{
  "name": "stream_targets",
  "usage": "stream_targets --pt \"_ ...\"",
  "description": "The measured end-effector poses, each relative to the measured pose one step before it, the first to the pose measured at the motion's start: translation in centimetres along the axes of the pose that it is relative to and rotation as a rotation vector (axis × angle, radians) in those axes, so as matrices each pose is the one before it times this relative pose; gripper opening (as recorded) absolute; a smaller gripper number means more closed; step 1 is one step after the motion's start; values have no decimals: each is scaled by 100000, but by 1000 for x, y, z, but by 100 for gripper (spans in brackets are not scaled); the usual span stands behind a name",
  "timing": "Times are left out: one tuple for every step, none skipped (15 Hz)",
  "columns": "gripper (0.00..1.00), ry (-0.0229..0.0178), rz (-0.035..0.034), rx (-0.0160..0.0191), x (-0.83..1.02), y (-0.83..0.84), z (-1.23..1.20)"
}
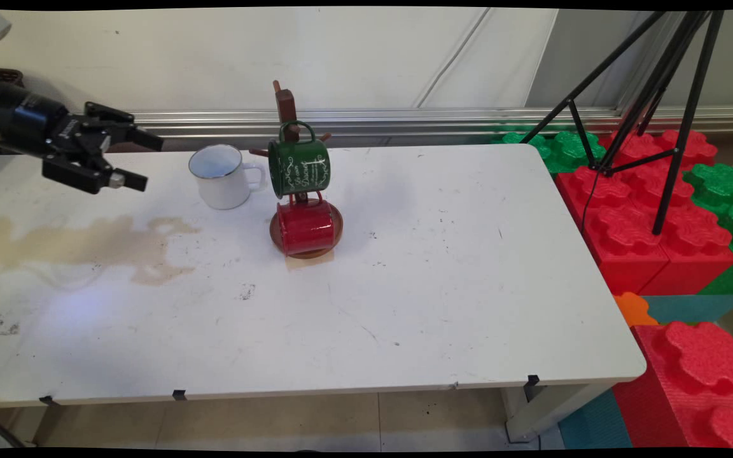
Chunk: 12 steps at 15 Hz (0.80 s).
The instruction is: Pick up the red mug from the rack
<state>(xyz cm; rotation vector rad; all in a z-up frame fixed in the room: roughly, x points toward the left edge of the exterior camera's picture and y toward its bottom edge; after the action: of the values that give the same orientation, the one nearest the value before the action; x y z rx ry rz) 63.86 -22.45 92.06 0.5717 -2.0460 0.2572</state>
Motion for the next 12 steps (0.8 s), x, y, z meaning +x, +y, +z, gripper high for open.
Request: stream_targets --pt "100 -786 559 70 -262 -25 -414" --pt "100 -488 324 63 -168 -1 -269" --pt "100 -618 428 25 -220 -17 -354" --pt "100 -637 428 55 -223 -31 -365" --pt "100 -467 321 28 -199 -5 -328" --pt "100 -269 168 -13 -141 -7 -232" --pt "100 -150 113 -20 -81 8 -141" --pt "100 -157 110 -37 -96 2 -161" --pt "100 -46 52 -11 -50 4 -95" --pt "100 -25 58 22 -59 10 -123" --pt "100 -10 -37 36 -52 6 -82" --pt "100 26 -78 32 -15 7 -18"
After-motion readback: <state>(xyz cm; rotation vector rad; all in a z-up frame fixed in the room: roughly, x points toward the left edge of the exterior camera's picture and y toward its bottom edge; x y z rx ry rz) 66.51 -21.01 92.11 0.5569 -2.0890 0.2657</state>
